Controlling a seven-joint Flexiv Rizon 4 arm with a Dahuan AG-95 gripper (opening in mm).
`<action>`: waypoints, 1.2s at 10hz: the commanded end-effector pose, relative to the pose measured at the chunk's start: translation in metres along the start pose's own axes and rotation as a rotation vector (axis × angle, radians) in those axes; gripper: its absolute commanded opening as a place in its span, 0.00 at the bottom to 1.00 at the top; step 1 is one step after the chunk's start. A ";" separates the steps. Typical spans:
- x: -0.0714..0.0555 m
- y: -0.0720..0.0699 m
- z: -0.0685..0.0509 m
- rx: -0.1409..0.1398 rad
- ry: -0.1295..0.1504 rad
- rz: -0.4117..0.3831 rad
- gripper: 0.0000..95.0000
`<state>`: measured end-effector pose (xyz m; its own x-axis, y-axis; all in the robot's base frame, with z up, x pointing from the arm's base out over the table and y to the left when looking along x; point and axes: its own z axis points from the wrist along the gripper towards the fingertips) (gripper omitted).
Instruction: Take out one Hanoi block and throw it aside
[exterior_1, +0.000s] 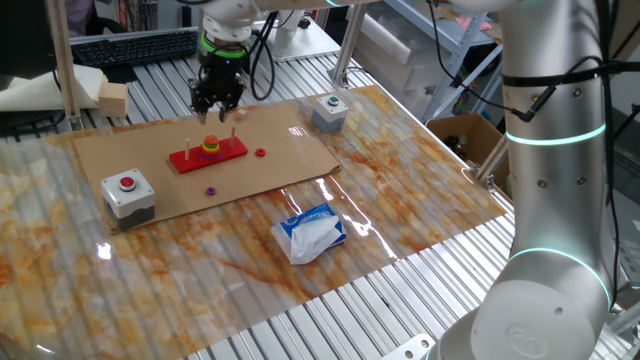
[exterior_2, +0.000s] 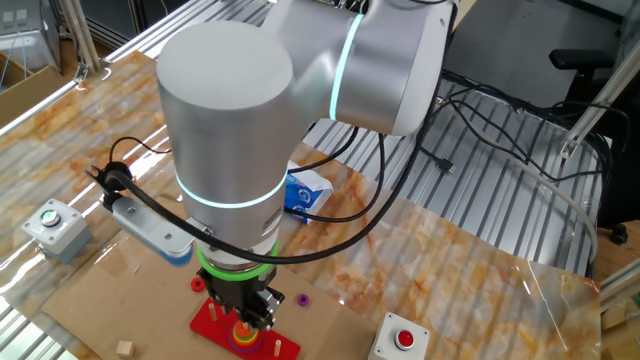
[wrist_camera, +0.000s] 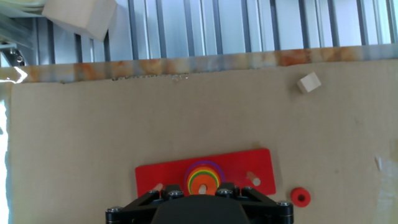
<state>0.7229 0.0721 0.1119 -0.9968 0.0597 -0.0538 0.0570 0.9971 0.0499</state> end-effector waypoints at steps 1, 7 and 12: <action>0.001 -0.005 0.004 -0.002 -0.006 -0.011 0.40; 0.006 -0.005 0.020 -0.004 -0.029 -0.007 0.40; 0.007 -0.005 0.031 -0.008 -0.045 -0.019 0.40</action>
<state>0.7174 0.0689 0.0790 -0.9941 0.0410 -0.1002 0.0355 0.9978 0.0560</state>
